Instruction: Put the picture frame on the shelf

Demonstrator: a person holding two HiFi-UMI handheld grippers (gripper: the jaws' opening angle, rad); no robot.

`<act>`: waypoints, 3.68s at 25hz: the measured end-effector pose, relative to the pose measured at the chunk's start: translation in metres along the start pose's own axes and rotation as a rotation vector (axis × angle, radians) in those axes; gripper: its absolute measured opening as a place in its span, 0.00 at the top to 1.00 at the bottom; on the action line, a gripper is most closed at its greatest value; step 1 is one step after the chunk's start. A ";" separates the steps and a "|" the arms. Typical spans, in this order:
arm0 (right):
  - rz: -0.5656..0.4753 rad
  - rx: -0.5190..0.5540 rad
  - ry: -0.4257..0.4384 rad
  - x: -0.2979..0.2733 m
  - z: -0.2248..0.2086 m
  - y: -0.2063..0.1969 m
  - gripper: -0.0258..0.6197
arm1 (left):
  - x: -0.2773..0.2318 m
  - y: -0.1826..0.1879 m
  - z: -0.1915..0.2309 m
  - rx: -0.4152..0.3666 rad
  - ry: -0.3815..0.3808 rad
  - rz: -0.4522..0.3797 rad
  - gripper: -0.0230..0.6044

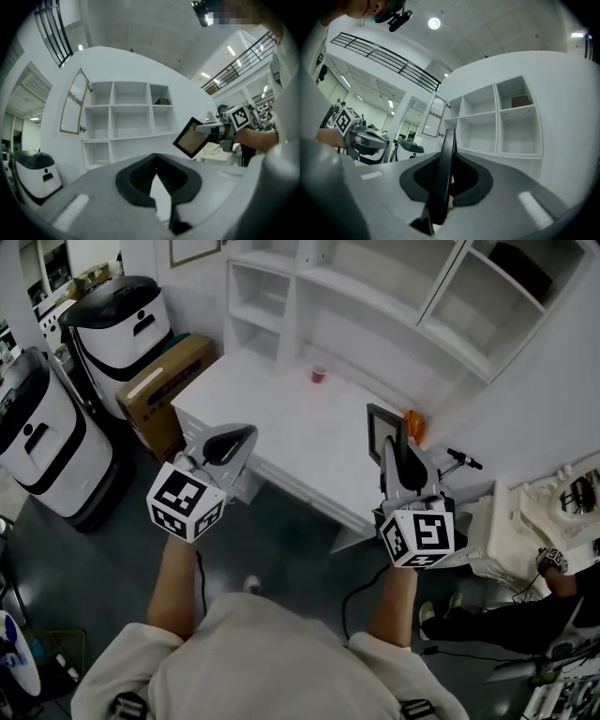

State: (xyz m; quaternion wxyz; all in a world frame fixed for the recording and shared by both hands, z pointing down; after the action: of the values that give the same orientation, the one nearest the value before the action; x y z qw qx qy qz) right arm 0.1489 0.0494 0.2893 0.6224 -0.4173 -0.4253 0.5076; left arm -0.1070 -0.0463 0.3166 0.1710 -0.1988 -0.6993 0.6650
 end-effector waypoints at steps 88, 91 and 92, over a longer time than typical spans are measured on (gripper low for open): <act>0.338 1.059 0.277 -0.472 -0.164 -0.046 0.86 | -0.277 -0.048 0.230 0.158 0.101 0.100 0.96; 0.342 1.085 0.275 -0.476 -0.165 -0.052 0.85 | -0.281 -0.050 0.229 0.149 0.099 0.118 0.96; 0.339 1.091 0.276 -0.476 -0.165 -0.054 0.85 | -0.281 -0.050 0.229 0.148 0.100 0.121 0.96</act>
State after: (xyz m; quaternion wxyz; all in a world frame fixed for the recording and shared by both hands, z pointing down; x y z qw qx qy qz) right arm 0.2627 -0.4425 0.2419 0.7068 -0.1610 0.0553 0.6866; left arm 0.0177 -0.3878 0.3608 0.1797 -0.2605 -0.6255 0.7132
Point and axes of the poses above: the fingertips, and each gripper's own axes: x backward along the fingers, z to its left, y out of its top, the point moved 6 cm from there along x, backward along the fingers, and after that the axes turned 6 degrees about x, right-handed, at the moved point
